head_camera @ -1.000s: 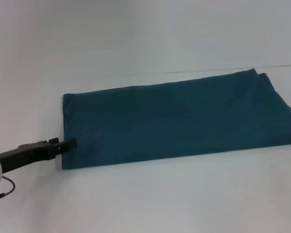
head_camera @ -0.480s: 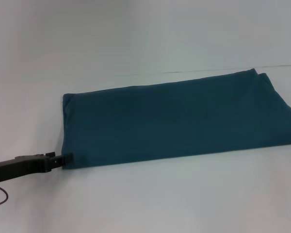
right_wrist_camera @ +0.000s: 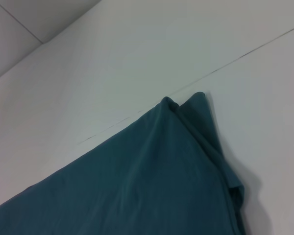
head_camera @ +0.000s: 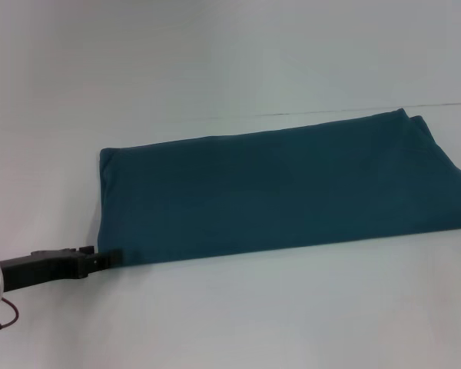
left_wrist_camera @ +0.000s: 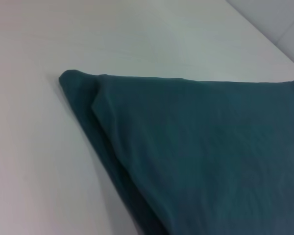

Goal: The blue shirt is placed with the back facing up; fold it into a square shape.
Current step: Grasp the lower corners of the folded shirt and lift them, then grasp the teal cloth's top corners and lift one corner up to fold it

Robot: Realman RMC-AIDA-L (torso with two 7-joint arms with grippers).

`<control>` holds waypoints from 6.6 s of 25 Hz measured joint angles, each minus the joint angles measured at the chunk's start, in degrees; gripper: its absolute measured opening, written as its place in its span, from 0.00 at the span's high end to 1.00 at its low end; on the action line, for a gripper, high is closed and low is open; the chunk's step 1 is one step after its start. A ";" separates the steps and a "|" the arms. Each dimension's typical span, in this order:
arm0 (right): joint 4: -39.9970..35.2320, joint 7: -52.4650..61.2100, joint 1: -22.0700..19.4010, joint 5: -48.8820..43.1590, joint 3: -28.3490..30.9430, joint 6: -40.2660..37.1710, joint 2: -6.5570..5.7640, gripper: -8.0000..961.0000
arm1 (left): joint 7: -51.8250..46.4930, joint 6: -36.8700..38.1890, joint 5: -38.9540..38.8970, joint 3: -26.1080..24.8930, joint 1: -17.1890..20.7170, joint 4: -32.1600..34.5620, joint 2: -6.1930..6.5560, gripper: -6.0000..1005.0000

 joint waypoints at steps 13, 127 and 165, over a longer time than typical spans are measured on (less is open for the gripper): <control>0.00 0.00 0.07 0.00 0.00 0.47 0.16 0.19 | 0.11 0.03 0.46 1.87 -0.71 -0.31 -0.07 0.34; -1.41 -3.60 3.83 -6.13 -1.55 4.69 9.06 0.98 | -3.32 3.28 0.40 0.54 6.68 12.87 -1.04 0.97; -4.34 -8.80 8.95 9.63 -5.36 -3.47 5.03 0.04 | -25.70 15.71 8.02 -6.66 2.39 7.68 2.09 0.18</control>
